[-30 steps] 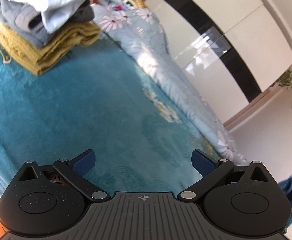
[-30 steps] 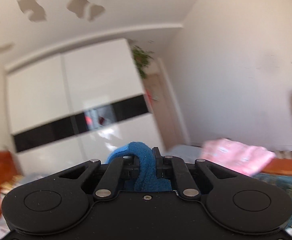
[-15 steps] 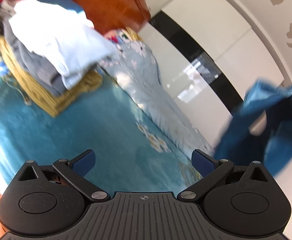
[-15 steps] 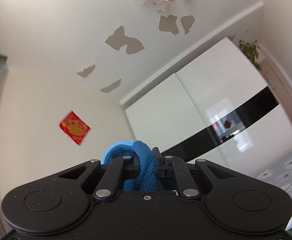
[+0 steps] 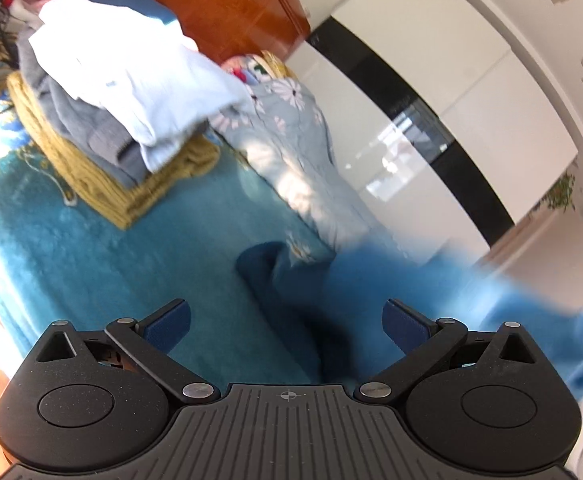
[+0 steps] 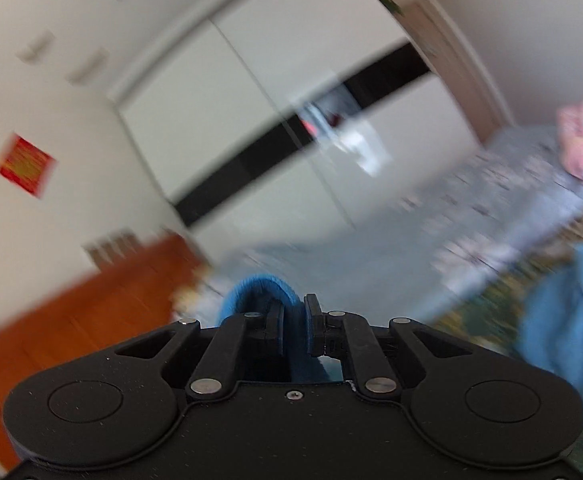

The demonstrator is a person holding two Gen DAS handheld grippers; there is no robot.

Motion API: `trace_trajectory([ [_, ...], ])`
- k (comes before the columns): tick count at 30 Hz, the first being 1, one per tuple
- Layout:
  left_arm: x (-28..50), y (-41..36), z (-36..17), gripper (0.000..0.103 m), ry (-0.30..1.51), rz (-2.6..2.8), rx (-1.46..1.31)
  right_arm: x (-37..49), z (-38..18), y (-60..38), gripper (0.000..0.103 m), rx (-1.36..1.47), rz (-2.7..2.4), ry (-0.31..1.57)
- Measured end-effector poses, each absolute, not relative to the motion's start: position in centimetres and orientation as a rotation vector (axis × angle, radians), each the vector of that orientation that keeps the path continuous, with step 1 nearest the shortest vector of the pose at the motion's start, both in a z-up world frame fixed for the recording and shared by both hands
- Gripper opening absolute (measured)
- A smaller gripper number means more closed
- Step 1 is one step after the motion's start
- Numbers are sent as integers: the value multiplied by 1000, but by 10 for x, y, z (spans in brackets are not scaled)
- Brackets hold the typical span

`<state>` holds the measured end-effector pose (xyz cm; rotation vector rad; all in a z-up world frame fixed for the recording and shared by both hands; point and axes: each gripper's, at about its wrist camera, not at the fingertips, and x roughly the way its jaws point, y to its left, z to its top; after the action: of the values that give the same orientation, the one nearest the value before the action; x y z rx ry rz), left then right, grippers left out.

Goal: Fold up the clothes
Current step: 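Grasp the blue fleece jacket with the right gripper and lift it, then grasp the jacket with the left gripper while the right gripper holds it up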

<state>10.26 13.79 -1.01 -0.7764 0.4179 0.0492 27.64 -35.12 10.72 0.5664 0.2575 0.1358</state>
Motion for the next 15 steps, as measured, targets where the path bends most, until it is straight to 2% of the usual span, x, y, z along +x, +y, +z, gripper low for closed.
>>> trace_trajectory([
  [5, 118, 118, -14, 103, 478, 2, -716, 277, 12, -381, 11, 542, -55, 459],
  [8, 133, 104, -16, 103, 516, -33, -661, 272, -12, -403, 12, 554, -117, 472],
  [12, 156, 77, -13, 103, 555, -119, -580, 268, -20, -421, 24, 517, -153, 510],
  [15, 178, 47, -11, 103, 577, -209, -488, 259, -18, -423, 26, 437, -166, 519],
])
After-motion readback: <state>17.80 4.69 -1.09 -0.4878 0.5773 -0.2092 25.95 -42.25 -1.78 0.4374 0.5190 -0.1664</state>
